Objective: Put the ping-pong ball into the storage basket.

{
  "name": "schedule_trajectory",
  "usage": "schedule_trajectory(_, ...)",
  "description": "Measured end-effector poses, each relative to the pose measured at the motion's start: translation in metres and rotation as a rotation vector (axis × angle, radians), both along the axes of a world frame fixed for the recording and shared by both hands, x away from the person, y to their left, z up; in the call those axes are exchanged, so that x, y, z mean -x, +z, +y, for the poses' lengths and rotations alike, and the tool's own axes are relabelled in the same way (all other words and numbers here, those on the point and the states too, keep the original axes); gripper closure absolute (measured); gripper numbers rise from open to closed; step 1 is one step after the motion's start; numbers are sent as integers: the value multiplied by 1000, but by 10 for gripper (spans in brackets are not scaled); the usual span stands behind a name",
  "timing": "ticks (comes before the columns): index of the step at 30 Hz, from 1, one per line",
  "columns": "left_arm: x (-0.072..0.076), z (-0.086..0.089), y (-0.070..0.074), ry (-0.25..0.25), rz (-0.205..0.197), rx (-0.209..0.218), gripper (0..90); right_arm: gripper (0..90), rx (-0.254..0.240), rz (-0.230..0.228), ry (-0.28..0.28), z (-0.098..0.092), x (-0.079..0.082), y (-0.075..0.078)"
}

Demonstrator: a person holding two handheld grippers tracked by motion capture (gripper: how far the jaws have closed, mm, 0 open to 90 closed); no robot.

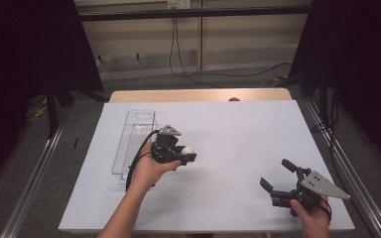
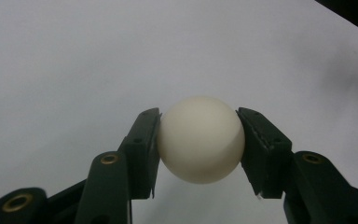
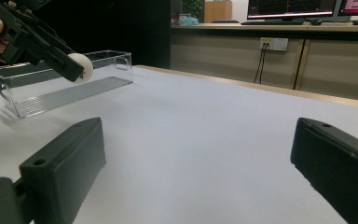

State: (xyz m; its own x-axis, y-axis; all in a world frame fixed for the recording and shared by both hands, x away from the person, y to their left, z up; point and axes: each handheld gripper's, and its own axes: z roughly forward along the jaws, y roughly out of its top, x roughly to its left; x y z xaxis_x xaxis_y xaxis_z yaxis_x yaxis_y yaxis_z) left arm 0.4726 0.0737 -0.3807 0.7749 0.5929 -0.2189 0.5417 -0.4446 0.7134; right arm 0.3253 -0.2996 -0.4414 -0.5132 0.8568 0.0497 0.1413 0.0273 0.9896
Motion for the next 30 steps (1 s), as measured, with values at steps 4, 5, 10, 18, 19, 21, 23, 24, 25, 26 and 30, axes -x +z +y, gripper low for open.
schedule_trajectory(4,0,2,1,3,-2,-1,512,27,0,0,2,0,0,0)
schedule_trajectory(5,-1,3,1,-6,4,-3,512,27,0,0,2,0,0,0)
schedule_trajectory(10,0,3,2,7,1,5,512,27,0,0,0,0,0,0)
schedule_trajectory(18,-1,7,4,14,-5,-1,512,27,0,1,1,0,0,0)
schedule_trajectory(19,-2,8,5,5,0,-3,512,27,0,0,1,0,0,0)
schedule_trajectory(21,-1,9,5,15,-5,-6,512,27,0,0,2,0,0,0)
schedule_trajectory(23,-1,10,6,16,-3,-5,512,27,1,-3,1,0,0,0)
schedule_trajectory(24,-2,10,6,16,-4,-4,512,27,1,-2,0,0,0,0)
schedule_trajectory(25,-2,10,6,16,-6,-5,512,27,1,-3,0,0,0,0)
schedule_trajectory(26,-2,11,6,9,0,-6,512,27,1,-2,0,0,0,0)
schedule_trajectory(30,-2,12,7,18,-3,-9,512,27,1,-2,3,0,0,0)
